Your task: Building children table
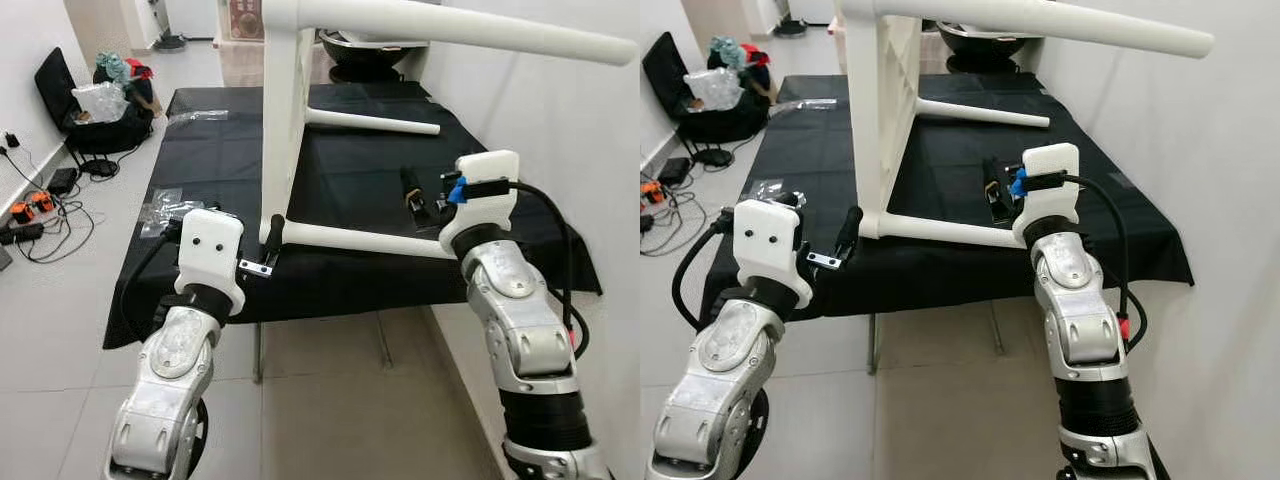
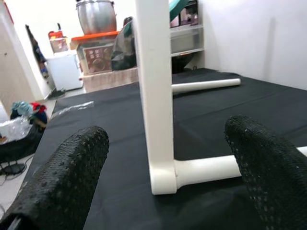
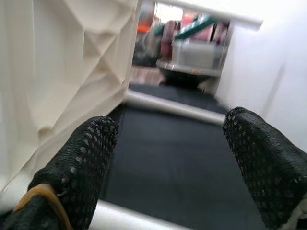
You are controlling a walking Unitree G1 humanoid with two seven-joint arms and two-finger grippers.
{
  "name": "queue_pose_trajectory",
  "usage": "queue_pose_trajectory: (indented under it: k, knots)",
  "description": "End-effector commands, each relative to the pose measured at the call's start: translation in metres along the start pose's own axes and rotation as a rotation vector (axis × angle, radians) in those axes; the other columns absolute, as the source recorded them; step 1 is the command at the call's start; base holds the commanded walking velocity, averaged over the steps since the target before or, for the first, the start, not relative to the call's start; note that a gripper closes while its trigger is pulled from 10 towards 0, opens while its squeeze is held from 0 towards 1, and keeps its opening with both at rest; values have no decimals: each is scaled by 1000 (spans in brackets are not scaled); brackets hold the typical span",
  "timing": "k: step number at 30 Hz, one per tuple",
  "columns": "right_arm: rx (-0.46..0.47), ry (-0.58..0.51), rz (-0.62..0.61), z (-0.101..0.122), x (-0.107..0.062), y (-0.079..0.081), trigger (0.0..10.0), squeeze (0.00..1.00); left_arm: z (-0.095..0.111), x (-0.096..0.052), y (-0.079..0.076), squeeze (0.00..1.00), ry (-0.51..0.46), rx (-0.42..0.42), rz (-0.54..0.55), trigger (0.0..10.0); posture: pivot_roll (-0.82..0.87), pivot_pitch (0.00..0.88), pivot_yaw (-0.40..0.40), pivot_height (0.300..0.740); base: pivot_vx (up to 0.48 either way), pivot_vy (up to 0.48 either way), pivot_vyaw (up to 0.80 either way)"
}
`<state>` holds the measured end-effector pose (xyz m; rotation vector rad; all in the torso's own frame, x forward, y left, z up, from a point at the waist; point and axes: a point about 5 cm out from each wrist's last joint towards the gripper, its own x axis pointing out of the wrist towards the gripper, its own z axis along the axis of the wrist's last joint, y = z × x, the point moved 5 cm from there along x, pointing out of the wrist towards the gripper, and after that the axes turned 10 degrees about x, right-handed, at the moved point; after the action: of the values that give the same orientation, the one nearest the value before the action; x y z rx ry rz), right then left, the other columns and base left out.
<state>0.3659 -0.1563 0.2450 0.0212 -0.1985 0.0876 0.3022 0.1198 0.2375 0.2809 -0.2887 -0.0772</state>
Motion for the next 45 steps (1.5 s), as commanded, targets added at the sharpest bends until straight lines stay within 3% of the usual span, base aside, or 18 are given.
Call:
queue_pose_trajectory:
  k: [1, 19, 27, 45]
  knots:
    - [7, 22, -3, -5, -2, 0, 10000, 0, -2, -3, 2, 0, 16, -1, 13, 10000, 45, 51, -59, 740, 0, 0, 0]
    - [39, 61, -11, -11, -6, 3, 10000, 0, -6, -3, 0, 0, 40, 0, 7, 10000, 41, 52, -61, 740, 0, 453, 0]
    - [49, 91, -4, -25, -18, 11, 10000, 0, -11, -8, -9, 0, 61, -12, -20, 10000, 36, 44, -52, 740, 0, 480, 0]
    - [80, 81, -44, -23, -16, 9, 10000, 0, -10, -13, -13, 0, 64, -11, -21, 10000, 44, 32, -56, 740, 0, 0, -46]
